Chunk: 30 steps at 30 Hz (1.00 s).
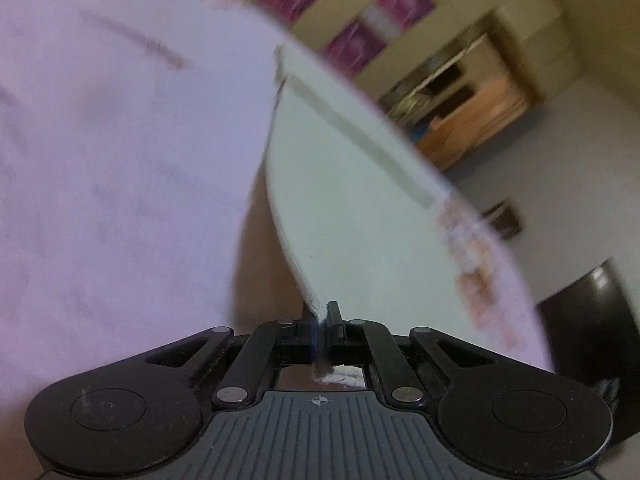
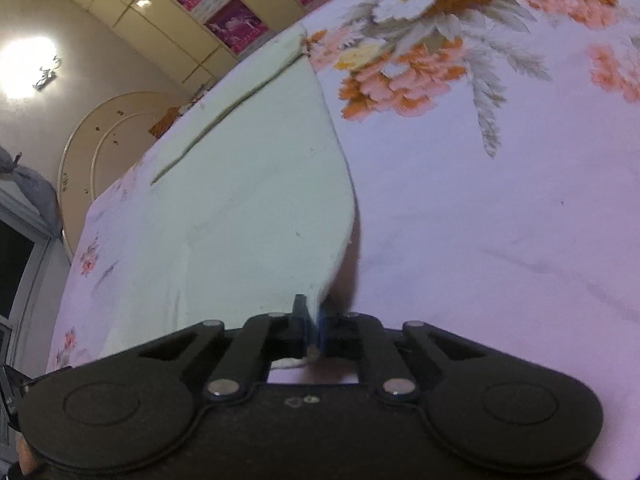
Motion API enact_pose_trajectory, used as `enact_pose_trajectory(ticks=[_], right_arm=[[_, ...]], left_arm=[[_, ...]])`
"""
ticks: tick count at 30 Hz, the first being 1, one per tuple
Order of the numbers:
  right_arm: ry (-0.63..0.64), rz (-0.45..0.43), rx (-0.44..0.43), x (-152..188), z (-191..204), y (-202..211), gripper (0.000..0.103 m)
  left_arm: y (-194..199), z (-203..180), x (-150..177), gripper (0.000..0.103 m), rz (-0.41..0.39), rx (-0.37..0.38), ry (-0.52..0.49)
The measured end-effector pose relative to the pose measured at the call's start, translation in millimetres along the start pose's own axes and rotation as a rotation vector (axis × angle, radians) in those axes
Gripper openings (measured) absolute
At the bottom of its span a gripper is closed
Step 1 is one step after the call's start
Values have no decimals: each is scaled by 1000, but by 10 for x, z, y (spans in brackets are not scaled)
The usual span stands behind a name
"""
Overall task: Fold small clothes
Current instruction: 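Grasp the sweater hem with both tools, then lift the hem with both tools and fold it toward the collar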
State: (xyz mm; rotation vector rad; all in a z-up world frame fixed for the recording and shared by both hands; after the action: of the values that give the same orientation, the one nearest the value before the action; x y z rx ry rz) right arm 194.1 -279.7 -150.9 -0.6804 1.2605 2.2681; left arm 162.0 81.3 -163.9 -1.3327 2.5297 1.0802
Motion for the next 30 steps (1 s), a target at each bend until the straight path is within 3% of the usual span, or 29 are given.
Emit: enact_pose_trajectory(ticks=[2, 4, 6, 8, 14, 21, 30], right_arm=[[25, -60, -50, -97, 148, 166, 5], [62, -92, -61, -159, 196, 246, 5], [25, -33, -42, -83, 44, 109, 5], [-13, 55, -1, 68, -103, -76, 5], [30, -2, -5, -25, 42, -9, 6], [109, -117, -9, -594, 237, 147, 6], [202, -188, -25, -1436, 519, -115, 6]], left_arm=[[65, -54, -35, 4, -22, 13, -26], [-23, 82, -21, 4, 2, -50, -27], [-148, 285, 22, 4, 33, -92, 20], [-190, 301, 48, 4, 24, -85, 41], [-235, 182, 28, 4, -1, -53, 54], [-264, -247, -358, 4, -56, 8, 27], [-544, -578, -1200, 4, -118, 53, 24]])
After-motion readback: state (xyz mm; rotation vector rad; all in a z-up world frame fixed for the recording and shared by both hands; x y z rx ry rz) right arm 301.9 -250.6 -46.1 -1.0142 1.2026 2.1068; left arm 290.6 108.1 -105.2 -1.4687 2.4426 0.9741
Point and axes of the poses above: each gripper's, at about its wrist camera, not at the fingertips, and y roughly against the way its jaws point, z to its left, x to its underside, the point moved 10 cm from there along -y, roughly the way its jaws point, and after that the axes turned 12 degrees about y, right-handed, at the moved point
